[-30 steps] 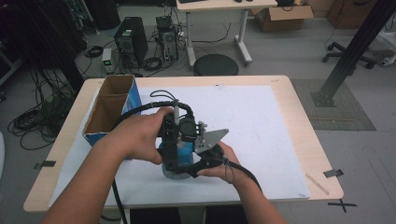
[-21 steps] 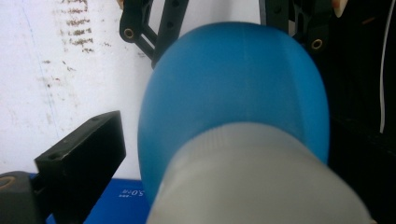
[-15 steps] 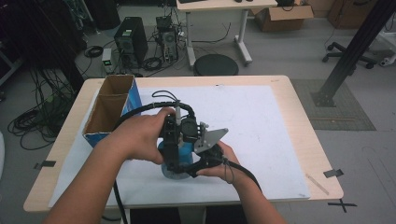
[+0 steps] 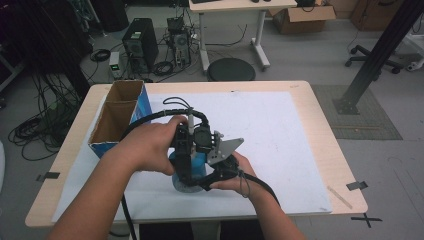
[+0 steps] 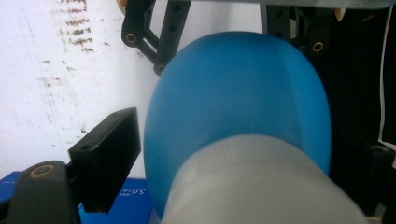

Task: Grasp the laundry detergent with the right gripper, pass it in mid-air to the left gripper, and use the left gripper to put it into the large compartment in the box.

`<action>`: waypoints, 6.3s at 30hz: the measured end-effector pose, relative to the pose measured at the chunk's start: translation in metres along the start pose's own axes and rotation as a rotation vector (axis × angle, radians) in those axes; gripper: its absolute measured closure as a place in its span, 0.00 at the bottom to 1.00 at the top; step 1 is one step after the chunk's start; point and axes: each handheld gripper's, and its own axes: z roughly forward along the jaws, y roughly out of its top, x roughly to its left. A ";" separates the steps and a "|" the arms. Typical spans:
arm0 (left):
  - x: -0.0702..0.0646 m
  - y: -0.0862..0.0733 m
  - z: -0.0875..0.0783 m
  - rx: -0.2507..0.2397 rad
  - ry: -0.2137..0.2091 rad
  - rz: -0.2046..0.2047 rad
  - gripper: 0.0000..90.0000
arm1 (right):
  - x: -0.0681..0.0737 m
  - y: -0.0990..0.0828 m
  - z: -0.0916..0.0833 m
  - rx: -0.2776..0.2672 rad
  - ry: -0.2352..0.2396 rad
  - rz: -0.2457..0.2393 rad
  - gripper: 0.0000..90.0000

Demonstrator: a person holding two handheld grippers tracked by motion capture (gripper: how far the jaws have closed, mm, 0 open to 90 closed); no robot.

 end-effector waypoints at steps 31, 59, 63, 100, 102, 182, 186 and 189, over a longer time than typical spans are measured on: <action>0.001 -0.004 0.000 0.008 0.003 0.009 0.37 | 0.001 0.002 0.003 -0.003 0.004 0.016 0.51; -0.003 0.002 -0.006 0.017 0.014 -0.007 0.44 | 0.001 0.003 -0.004 -0.010 0.012 0.004 0.49; -0.002 0.002 -0.009 0.012 0.022 -0.017 0.44 | 0.000 0.003 -0.005 -0.027 0.008 0.016 0.45; 0.037 -0.028 -0.050 -0.030 0.015 -0.442 0.44 | -0.009 -0.005 -0.079 0.061 -0.109 0.059 0.00; 0.045 -0.034 -0.057 -0.011 0.040 -0.539 0.44 | -0.012 -0.006 -0.095 0.119 -0.150 0.065 0.00; 0.147 -0.218 -0.017 -0.034 -0.041 -1.479 0.44 | -0.029 -0.018 -0.151 0.499 -0.290 0.107 0.02; 0.147 -0.218 -0.006 -0.029 -0.048 -1.481 0.44 | -0.029 -0.018 -0.150 0.497 -0.289 0.103 0.02; 0.147 -0.217 0.003 -0.028 -0.049 -1.482 0.44 | -0.030 -0.018 -0.150 0.496 -0.289 0.107 0.02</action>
